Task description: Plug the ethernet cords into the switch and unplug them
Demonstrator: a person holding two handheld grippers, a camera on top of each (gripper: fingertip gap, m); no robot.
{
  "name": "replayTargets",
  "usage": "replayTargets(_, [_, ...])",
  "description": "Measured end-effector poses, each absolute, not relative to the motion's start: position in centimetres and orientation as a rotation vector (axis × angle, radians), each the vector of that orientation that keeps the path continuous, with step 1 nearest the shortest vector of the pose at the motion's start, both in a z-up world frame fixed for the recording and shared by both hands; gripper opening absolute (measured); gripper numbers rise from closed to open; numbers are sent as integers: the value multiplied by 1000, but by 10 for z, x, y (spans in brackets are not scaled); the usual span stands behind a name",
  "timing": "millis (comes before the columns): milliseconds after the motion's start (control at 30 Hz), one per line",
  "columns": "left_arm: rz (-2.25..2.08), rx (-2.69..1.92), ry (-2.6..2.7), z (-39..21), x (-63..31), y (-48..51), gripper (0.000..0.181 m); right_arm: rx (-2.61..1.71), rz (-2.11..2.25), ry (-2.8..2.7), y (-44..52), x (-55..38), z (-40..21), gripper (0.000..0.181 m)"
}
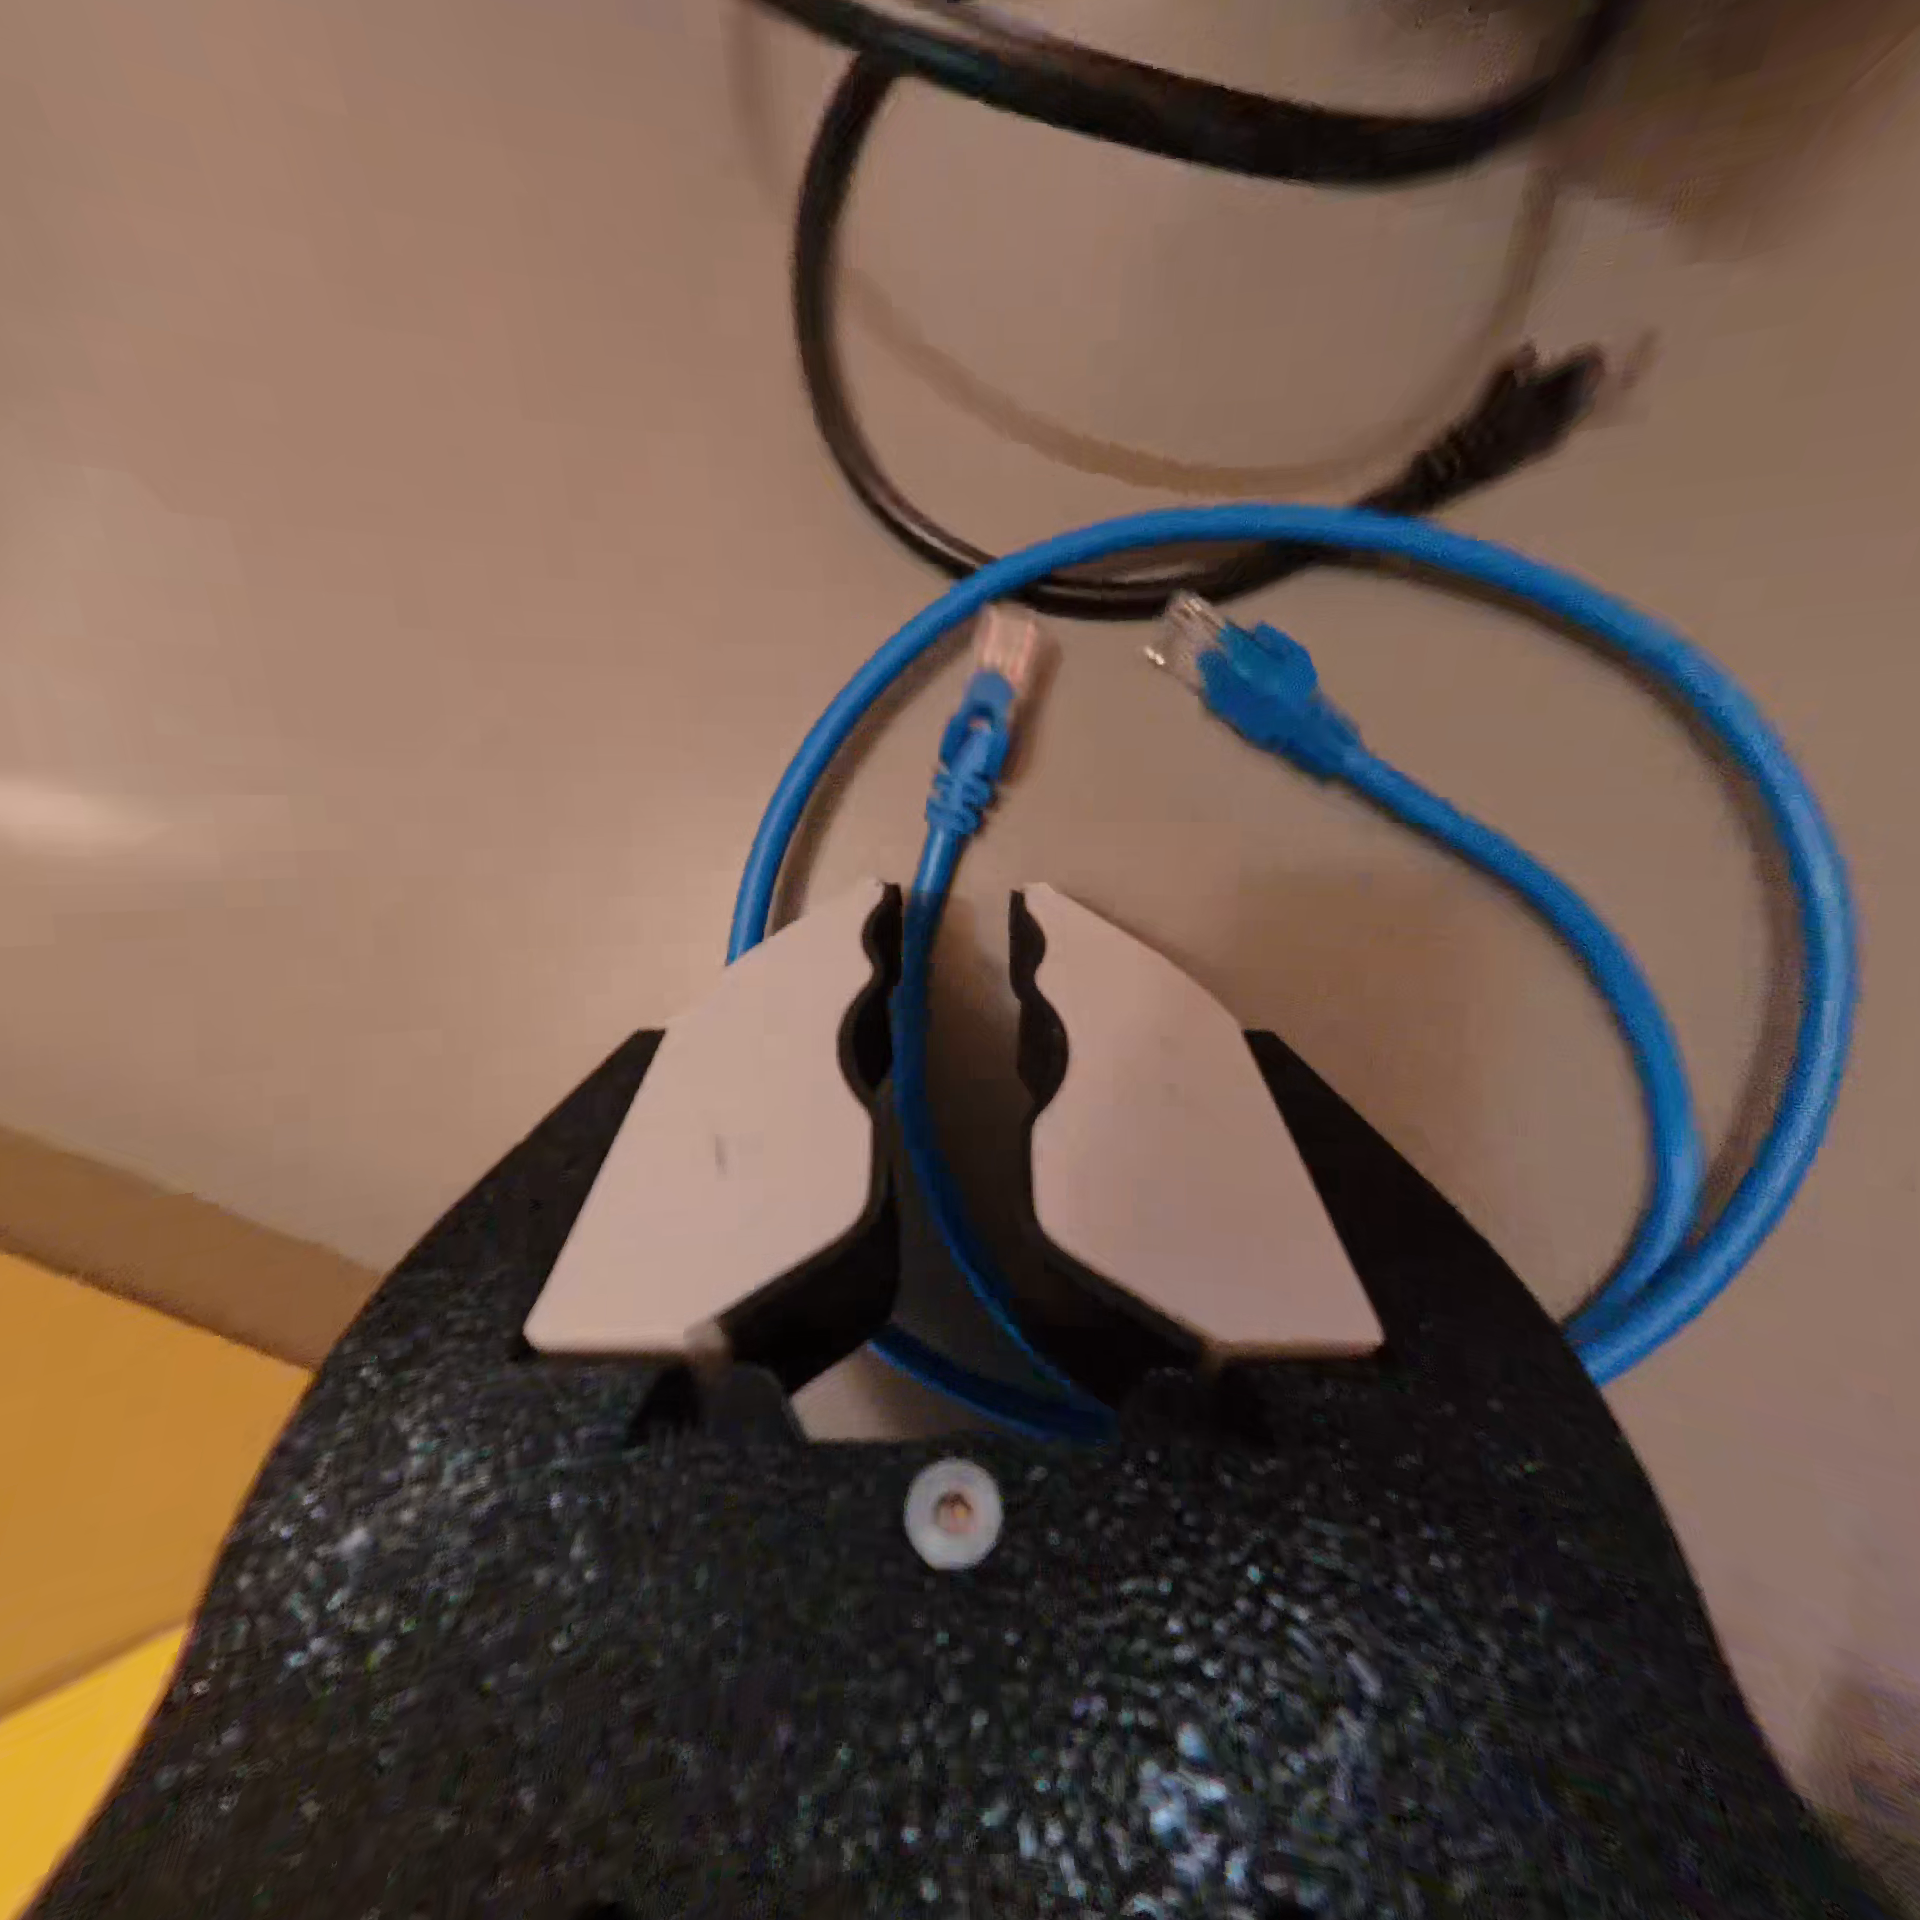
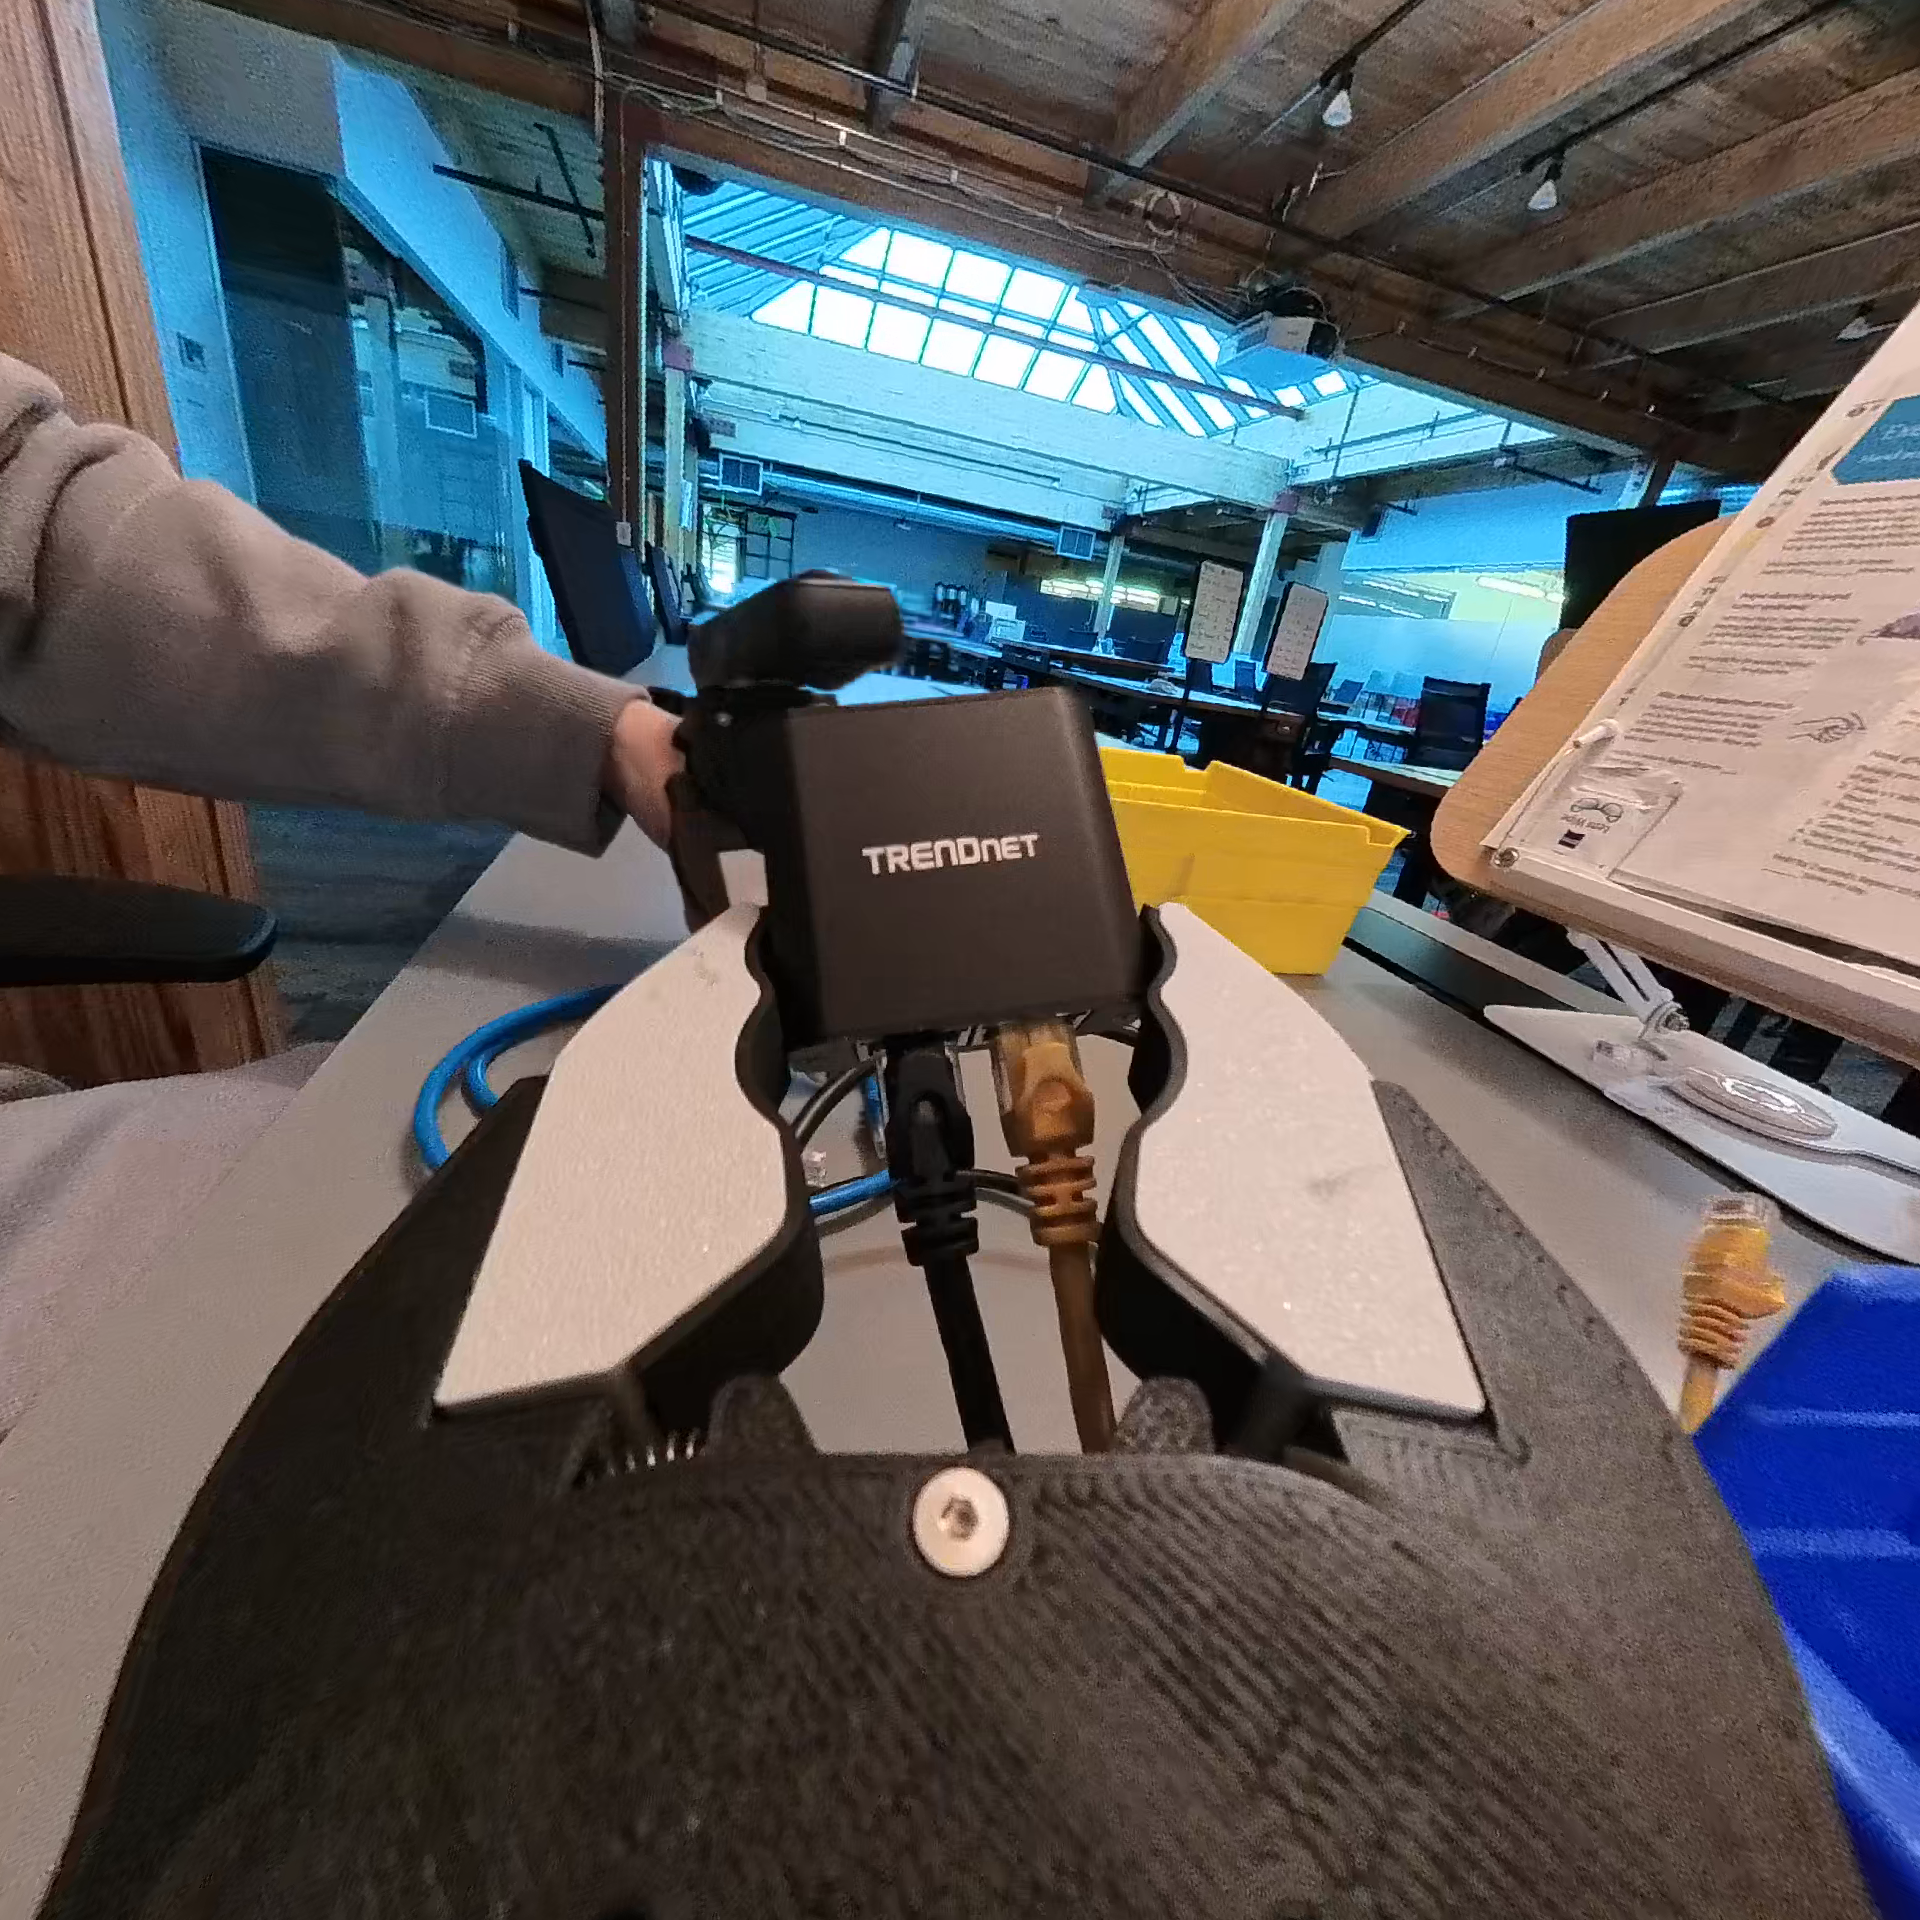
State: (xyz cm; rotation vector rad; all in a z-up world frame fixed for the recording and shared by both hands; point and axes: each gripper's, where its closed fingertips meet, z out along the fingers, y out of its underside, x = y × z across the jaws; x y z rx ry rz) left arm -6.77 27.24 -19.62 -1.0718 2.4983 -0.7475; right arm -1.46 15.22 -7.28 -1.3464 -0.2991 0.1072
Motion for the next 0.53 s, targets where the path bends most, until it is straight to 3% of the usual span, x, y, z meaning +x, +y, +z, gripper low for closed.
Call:
replayTargets(33, [-743, -962, 2497, -198, -69, 274, 19, -1349, 105, -304, 152, -15, -73, 65])
replayTargets(267, [-860, -810, 2498, -199, -58, 262, 27, -1380, 89, -329, 156, -19, -77, 65])
replayTargets(400, [-1001, -912, 2526, -201, -50, 250, 13, -1392, 84, -321, 157, -18, -78, 65])
replayTargets(533, [-940, -1035, 2476, -202, -43, 256, 11, -1414, 76, -333, 160, -20, -81, 65])
